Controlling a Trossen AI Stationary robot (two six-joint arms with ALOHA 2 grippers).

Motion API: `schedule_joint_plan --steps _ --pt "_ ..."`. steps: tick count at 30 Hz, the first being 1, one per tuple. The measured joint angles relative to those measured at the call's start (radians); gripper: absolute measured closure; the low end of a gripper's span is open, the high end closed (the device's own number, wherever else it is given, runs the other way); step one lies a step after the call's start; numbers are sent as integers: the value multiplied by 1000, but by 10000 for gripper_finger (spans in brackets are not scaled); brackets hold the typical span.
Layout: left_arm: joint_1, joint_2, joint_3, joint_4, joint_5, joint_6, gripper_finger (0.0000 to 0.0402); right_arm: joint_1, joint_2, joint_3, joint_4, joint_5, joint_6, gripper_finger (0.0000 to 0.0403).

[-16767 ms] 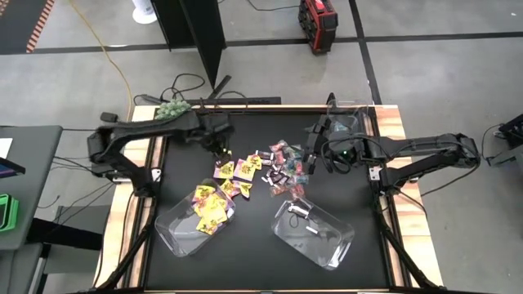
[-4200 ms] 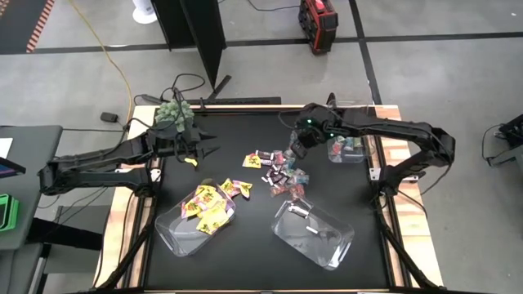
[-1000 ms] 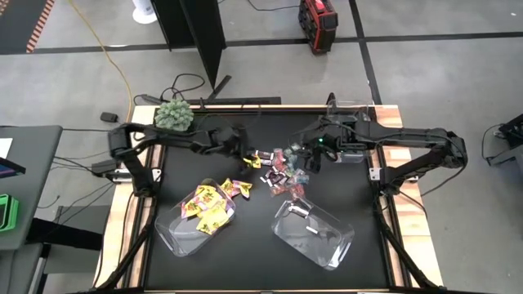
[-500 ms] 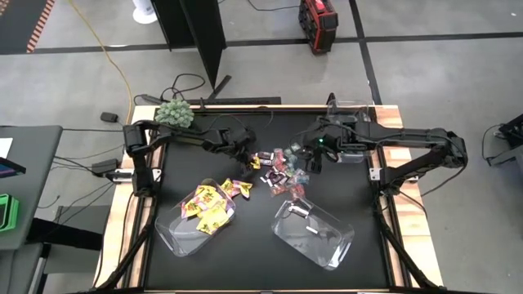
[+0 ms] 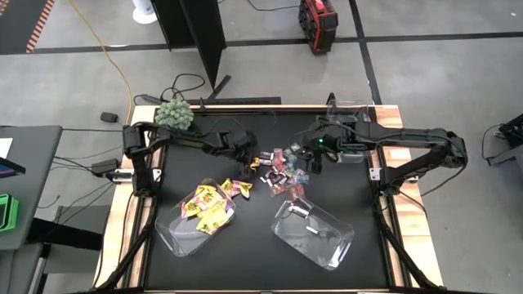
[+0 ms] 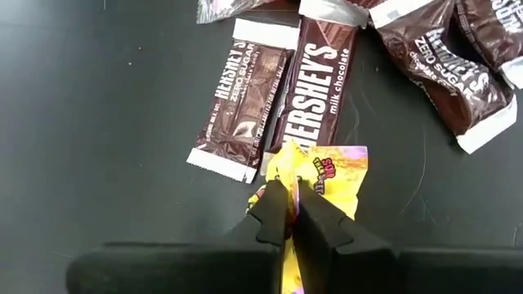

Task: Sort candy
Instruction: Put the yellow candy in the bottom left transparent container

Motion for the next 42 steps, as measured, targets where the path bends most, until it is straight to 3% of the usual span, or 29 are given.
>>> schedule_joint_plan --steps 12,19,24,28,33,37,42 --pt "-164 -193 -5 -31 -199 294 401 0 0 0 1 0 -24 123" --pt "-328 -373 -3 -40 -204 480 401 -2 0 0 1 0 -31 123" --pt "-449 -504 -3 -111 -180 502 401 -2 0 0 4 0 -32 123" --pt "-537 -614 -3 -215 -130 380 401 -2 0 0 7 0 -31 123" --pt "-620 -726 -2 -401 -71 17 401 -2 0 0 8 0 -22 123" --pt "-678 -742 -24 -559 -72 -289 401 -2 0 0 8 0 -12 123" --pt "-723 -718 -132 -596 -87 -498 389 -2 0 0 11 0 -12 123"
